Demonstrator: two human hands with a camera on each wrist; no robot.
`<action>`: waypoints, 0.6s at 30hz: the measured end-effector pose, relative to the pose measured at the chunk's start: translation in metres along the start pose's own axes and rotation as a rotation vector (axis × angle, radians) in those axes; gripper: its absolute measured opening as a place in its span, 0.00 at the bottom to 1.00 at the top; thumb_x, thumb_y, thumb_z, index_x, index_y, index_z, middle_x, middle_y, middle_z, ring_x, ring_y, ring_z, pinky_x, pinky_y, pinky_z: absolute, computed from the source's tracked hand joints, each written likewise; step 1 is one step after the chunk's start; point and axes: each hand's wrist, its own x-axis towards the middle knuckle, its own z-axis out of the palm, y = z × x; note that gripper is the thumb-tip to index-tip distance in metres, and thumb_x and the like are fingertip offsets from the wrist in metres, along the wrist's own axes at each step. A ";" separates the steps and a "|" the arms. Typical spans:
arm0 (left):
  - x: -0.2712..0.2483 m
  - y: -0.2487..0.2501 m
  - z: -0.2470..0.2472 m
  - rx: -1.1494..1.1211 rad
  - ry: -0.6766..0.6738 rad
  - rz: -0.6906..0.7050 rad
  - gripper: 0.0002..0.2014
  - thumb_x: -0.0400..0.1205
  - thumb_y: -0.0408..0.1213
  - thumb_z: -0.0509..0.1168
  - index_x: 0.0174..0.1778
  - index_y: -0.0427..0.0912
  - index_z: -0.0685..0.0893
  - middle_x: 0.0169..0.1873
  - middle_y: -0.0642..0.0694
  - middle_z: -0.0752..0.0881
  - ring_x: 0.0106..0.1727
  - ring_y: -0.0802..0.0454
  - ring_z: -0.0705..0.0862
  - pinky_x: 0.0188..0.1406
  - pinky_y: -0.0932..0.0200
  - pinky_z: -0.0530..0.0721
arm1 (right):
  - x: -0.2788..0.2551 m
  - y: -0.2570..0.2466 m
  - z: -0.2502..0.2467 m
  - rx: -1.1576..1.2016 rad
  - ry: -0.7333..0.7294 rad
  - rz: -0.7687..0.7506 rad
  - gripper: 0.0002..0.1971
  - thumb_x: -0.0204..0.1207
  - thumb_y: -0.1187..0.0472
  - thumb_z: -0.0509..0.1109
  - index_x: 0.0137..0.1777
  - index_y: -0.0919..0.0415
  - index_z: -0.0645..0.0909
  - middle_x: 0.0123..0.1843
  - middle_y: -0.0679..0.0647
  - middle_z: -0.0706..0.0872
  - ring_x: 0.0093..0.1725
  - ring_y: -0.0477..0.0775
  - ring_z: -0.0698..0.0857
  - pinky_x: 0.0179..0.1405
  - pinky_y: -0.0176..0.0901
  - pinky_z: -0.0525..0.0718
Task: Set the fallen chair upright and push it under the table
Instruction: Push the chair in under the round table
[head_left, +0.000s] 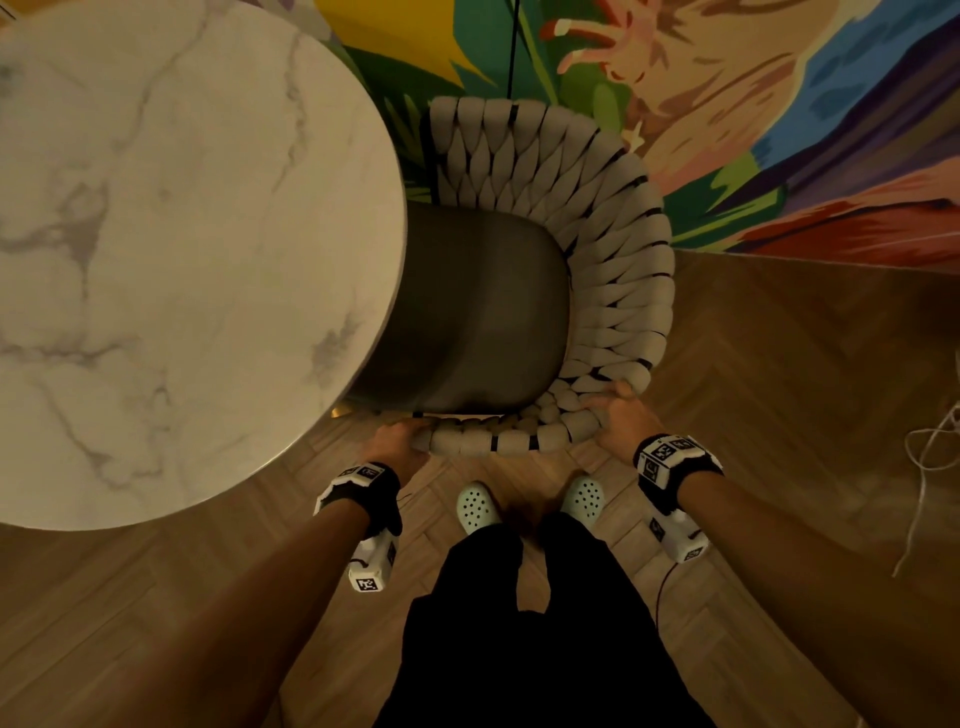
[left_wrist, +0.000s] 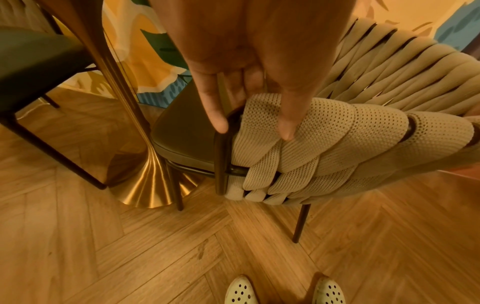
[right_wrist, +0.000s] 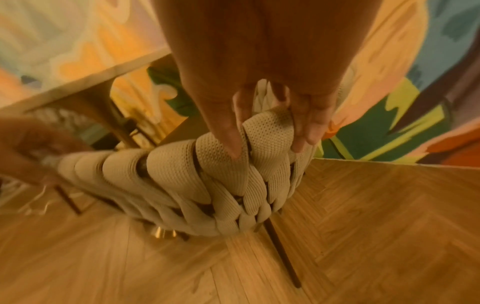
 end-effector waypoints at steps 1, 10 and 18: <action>0.000 0.000 0.001 -0.007 0.013 -0.022 0.22 0.74 0.40 0.68 0.65 0.57 0.80 0.60 0.47 0.87 0.59 0.44 0.85 0.56 0.50 0.85 | -0.003 0.004 -0.003 0.067 0.025 -0.006 0.24 0.72 0.58 0.70 0.69 0.53 0.78 0.72 0.60 0.70 0.68 0.64 0.78 0.70 0.55 0.78; -0.006 0.006 0.029 -1.427 0.092 -0.631 0.29 0.80 0.36 0.61 0.79 0.49 0.65 0.70 0.39 0.77 0.65 0.36 0.80 0.45 0.42 0.90 | 0.054 0.058 -0.058 1.064 0.292 0.628 0.41 0.64 0.38 0.72 0.74 0.59 0.70 0.71 0.61 0.79 0.59 0.67 0.84 0.55 0.61 0.86; 0.003 0.024 0.029 -1.504 0.133 -0.620 0.24 0.85 0.33 0.56 0.79 0.33 0.64 0.75 0.29 0.73 0.73 0.31 0.76 0.41 0.50 0.89 | 0.124 0.073 -0.097 0.595 0.219 0.496 0.40 0.73 0.42 0.68 0.78 0.67 0.65 0.76 0.68 0.73 0.70 0.71 0.78 0.65 0.58 0.79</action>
